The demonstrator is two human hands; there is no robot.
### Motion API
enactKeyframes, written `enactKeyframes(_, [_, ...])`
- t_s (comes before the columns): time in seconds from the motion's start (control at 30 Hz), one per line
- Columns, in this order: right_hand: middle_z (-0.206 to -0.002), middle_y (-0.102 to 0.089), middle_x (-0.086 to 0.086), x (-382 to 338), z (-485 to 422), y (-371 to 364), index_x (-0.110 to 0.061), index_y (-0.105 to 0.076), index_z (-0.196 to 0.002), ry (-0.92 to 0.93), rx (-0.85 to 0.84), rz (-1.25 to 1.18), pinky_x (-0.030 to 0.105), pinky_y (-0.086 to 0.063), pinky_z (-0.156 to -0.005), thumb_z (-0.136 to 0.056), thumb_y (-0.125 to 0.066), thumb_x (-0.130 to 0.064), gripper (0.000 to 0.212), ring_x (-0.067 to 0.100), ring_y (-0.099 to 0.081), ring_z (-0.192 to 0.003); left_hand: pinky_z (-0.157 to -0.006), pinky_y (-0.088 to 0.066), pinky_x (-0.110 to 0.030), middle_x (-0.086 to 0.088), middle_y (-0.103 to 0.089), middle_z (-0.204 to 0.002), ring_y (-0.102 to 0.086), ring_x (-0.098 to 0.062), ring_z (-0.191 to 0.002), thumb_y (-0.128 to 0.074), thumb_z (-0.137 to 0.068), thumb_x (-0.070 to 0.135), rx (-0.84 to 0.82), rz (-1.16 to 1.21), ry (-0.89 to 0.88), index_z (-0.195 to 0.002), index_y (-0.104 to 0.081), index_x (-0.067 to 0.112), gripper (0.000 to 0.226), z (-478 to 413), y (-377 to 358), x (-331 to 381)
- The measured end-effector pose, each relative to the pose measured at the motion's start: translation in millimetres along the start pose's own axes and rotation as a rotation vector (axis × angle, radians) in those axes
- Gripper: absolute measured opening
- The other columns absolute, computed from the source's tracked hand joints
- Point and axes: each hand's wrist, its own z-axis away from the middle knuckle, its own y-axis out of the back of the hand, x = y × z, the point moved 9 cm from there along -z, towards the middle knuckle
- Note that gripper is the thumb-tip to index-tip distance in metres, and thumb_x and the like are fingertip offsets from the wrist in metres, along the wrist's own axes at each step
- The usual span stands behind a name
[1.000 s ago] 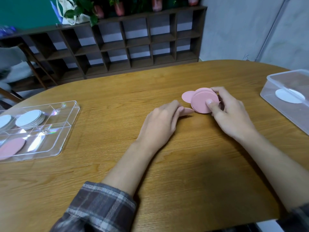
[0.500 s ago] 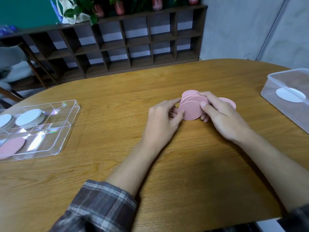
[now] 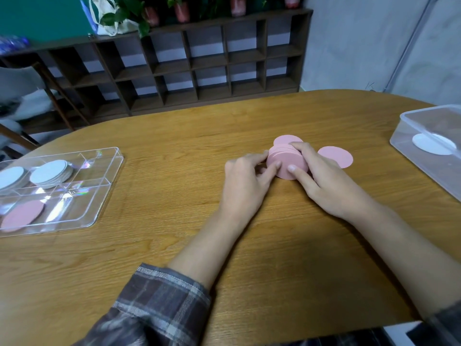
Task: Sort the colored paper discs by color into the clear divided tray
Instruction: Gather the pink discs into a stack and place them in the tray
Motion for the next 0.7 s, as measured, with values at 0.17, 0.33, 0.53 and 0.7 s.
enactKeyframes(0.17, [-0.103, -0.060, -0.005, 6, 7, 3, -0.021, -0.041, -0.135, -0.030, 0.030, -0.016, 0.029, -0.035, -0.077, -0.106, -0.048, -0.031, 0.031, 0.018, -0.056, -0.095, -0.079, -0.050, -0.038, -0.010, -0.075, -0.089, -0.067, -0.023, -0.079, -0.071, -0.096, 0.022, -0.022, -0.065, -0.104, -0.102, -0.076, 0.003, 0.021, 4, -9, 11])
enactKeyframes(0.33, [-0.108, -0.063, -0.004, 20, 15, 16, -0.027, -0.043, -0.133, -0.094, 0.015, -0.042, 0.034, -0.038, -0.079, -0.106, -0.048, -0.035, 0.028, 0.019, -0.058, -0.099, -0.086, -0.051, -0.028, -0.005, -0.077, -0.099, -0.068, -0.016, -0.088, -0.069, -0.097, 0.023, -0.106, -0.063, -0.162, -0.121, -0.076, 0.012, 0.027, 6, -16, 18])
enactKeyframes(0.53, [-0.103, -0.062, -0.012, 36, 36, 47, -0.030, -0.048, -0.125, -0.096, 0.045, 0.001, 0.015, -0.036, -0.076, -0.106, -0.049, -0.032, 0.019, 0.000, -0.056, -0.093, -0.103, -0.050, -0.038, -0.002, -0.067, -0.127, -0.063, -0.024, -0.120, -0.064, -0.097, 0.037, -0.246, -0.253, -0.117, -0.135, -0.067, 0.016, 0.043, -9, -41, 3])
enactKeyframes(0.7, [-0.101, -0.061, -0.020, 54, 47, 63, -0.035, -0.050, -0.122, -0.142, 0.121, -0.022, 0.013, -0.037, -0.075, -0.105, -0.051, -0.033, 0.017, -0.007, -0.055, -0.090, -0.114, -0.042, -0.036, -0.005, -0.061, -0.146, -0.054, -0.025, -0.136, -0.065, -0.098, 0.034, -0.280, -0.306, -0.116, -0.138, -0.064, 0.012, 0.046, -32, -63, 6])
